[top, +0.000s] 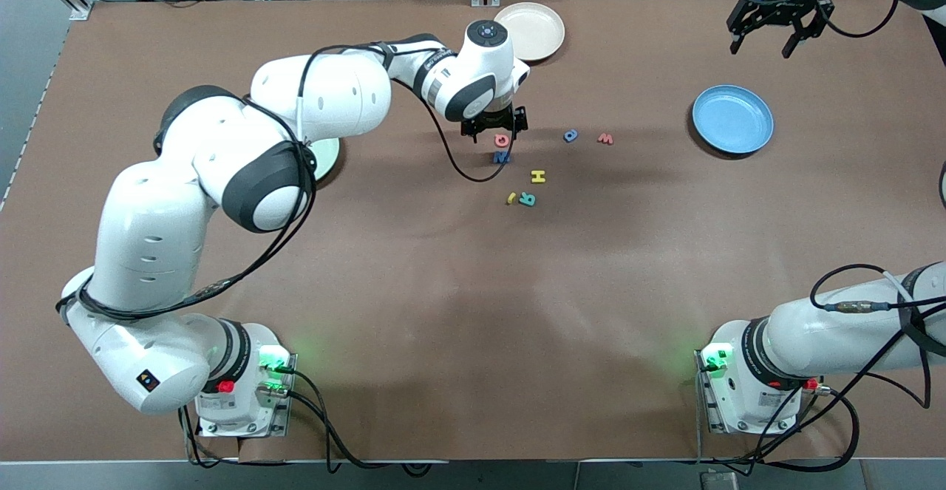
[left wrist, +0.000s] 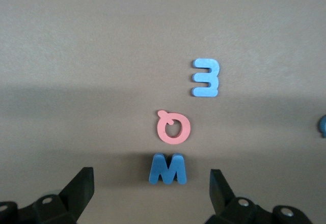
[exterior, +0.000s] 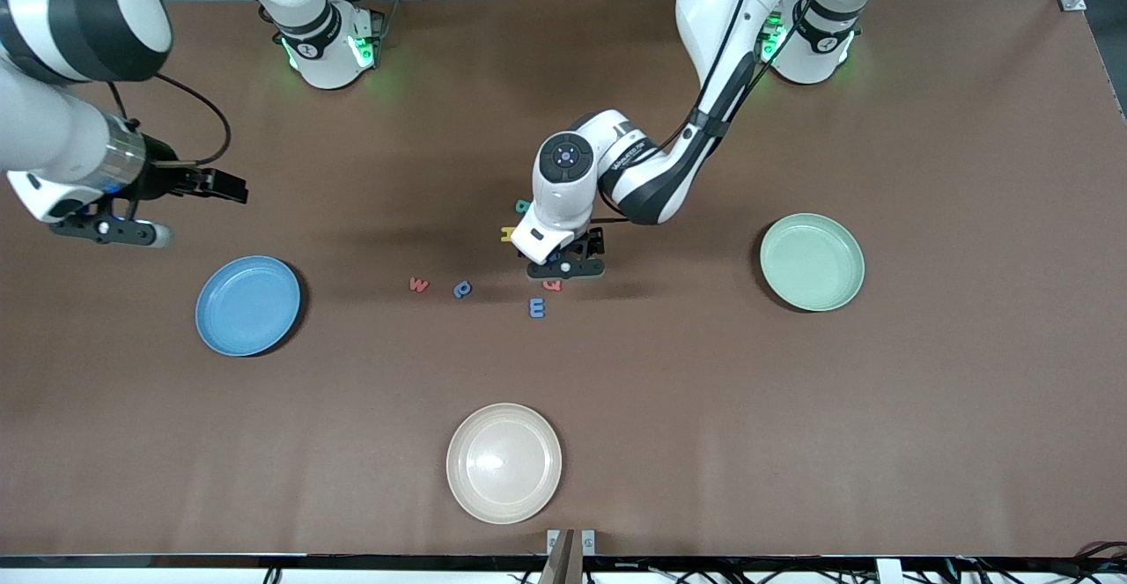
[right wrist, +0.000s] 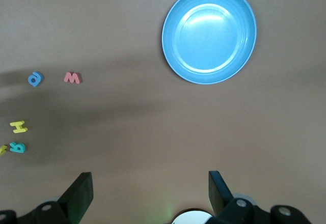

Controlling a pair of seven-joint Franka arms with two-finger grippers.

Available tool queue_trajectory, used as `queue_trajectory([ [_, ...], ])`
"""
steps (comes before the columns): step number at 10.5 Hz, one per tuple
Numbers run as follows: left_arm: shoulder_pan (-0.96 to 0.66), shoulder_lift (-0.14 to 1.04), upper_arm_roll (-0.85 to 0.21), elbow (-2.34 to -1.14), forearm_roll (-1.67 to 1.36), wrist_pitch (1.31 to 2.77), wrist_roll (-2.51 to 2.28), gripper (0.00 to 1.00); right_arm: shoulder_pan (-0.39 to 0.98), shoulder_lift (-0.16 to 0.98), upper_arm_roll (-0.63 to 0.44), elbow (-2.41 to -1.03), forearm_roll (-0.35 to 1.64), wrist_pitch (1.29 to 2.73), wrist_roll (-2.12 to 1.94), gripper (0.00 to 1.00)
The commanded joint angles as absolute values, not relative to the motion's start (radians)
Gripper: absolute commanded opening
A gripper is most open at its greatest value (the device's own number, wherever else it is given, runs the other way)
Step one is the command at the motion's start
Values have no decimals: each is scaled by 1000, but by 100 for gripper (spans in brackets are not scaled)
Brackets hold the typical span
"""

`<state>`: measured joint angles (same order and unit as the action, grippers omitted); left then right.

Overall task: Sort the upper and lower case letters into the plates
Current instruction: 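Lower the left gripper and grasp the blue M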

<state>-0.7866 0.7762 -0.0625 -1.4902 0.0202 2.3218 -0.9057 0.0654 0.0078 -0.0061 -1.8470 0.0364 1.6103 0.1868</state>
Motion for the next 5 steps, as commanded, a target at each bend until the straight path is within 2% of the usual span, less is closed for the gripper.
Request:
queue_trajectory([
  [1,-821,828,-54,-1436,51,2332,-914,100,61,-12,0,-1871,86,1611,186,100],
  [5,-821,854,-54,-1434,116,2336,-797,100,58,-11,0,-1887,87,1608,183,100],
])
